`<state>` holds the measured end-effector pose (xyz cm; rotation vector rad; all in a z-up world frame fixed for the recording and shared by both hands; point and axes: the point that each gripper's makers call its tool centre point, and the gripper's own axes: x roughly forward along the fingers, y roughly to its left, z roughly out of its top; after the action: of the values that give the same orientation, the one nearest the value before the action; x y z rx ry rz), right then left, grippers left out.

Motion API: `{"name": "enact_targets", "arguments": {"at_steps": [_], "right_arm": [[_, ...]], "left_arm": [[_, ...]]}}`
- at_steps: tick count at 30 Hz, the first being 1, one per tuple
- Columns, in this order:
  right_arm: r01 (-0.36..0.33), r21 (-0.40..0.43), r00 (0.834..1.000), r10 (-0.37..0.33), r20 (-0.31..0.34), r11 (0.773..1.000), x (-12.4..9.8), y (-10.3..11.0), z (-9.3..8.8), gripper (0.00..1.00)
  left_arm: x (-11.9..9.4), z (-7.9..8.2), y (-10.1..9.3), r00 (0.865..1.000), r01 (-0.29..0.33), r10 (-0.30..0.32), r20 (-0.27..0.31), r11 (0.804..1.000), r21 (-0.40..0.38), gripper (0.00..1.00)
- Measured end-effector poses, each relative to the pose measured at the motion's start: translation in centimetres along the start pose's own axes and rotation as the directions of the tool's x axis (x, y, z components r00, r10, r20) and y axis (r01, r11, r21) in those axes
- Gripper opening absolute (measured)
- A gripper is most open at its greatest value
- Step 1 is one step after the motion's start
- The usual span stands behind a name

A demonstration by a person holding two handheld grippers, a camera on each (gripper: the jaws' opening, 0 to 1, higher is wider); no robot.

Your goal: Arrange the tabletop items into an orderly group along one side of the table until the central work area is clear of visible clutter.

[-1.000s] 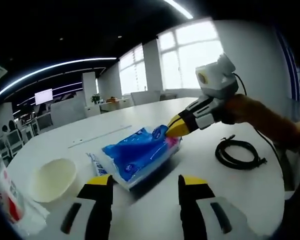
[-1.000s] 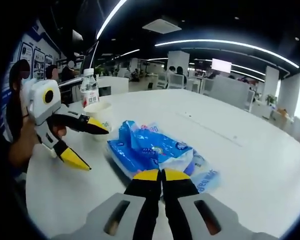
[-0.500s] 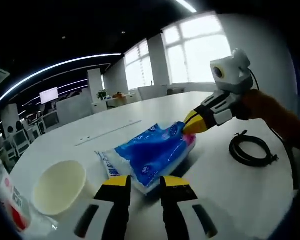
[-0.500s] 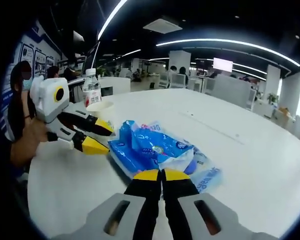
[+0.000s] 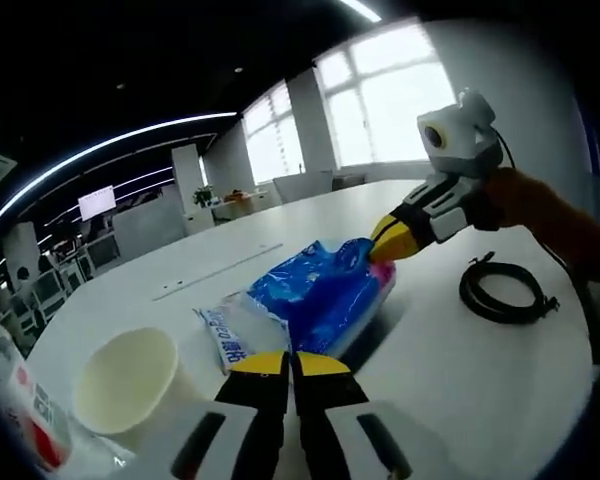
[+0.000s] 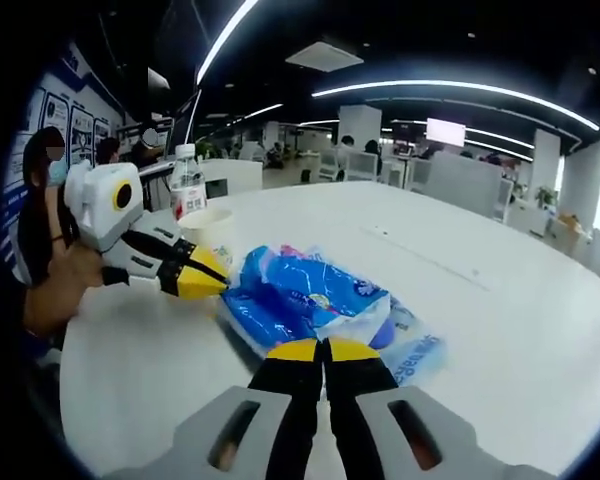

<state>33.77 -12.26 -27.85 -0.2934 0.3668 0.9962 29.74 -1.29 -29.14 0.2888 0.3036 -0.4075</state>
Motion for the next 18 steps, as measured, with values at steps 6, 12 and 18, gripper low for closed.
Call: {"name": "enact_targets", "arguments": {"at_steps": [6,12,18], "right_arm": [[-0.002,0.010,1.000,0.001,0.015,1.000,-0.4,-0.4,0.2,0.00],[0.008,0.018,0.999,-0.009,0.038,1.000,-1.2,-1.0,0.8,0.00],[0.018,0.009,0.998,-0.019,0.061,1.000,-2.1,-1.2,2.0,0.00]], "left_arm": [[-0.2,0.7,-0.1,1.000,0.006,-0.006,0.018,1.000,-0.007,0.00],[-0.4,1.5,-0.3,0.999,0.011,-0.011,0.036,1.000,0.004,0.00],[-0.7,2.8,-0.3,0.998,0.017,-0.017,0.061,1.000,0.000,0.00]]}}
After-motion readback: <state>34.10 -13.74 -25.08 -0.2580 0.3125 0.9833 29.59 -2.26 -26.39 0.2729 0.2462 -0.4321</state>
